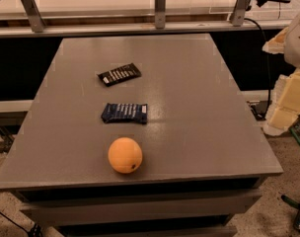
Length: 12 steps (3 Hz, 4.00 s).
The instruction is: Move orange near rxbar chocolate
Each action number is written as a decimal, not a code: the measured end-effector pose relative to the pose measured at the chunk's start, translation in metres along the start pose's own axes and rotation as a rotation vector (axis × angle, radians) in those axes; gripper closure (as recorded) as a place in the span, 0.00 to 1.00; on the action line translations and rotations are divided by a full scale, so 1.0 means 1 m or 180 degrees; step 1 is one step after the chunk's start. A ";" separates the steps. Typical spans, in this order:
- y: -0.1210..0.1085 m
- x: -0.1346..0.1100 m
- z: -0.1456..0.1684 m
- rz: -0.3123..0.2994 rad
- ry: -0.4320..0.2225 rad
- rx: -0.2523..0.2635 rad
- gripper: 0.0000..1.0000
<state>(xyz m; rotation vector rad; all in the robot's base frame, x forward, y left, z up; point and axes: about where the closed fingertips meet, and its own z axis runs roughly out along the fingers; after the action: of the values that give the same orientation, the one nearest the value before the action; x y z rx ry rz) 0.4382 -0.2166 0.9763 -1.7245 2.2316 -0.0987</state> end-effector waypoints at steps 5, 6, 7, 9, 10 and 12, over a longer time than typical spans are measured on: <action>0.031 -0.107 0.036 -0.0620 -0.0471 -0.0279 0.00; 0.042 -0.123 0.044 -0.0727 -0.0755 -0.0310 0.00; 0.067 -0.164 0.064 -0.0995 -0.1321 -0.0471 0.00; 0.103 -0.216 0.096 -0.1288 -0.1757 -0.0855 0.00; 0.116 -0.218 0.105 -0.1312 -0.1824 -0.1051 0.00; 0.140 -0.213 0.114 -0.1344 -0.1935 -0.1376 0.00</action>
Offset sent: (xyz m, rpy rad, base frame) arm 0.0025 0.0235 -0.0097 0.0264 0.0069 0.0462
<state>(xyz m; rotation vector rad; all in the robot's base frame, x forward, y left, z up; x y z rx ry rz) 0.3882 0.0400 0.8778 -2.0570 1.4957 0.7590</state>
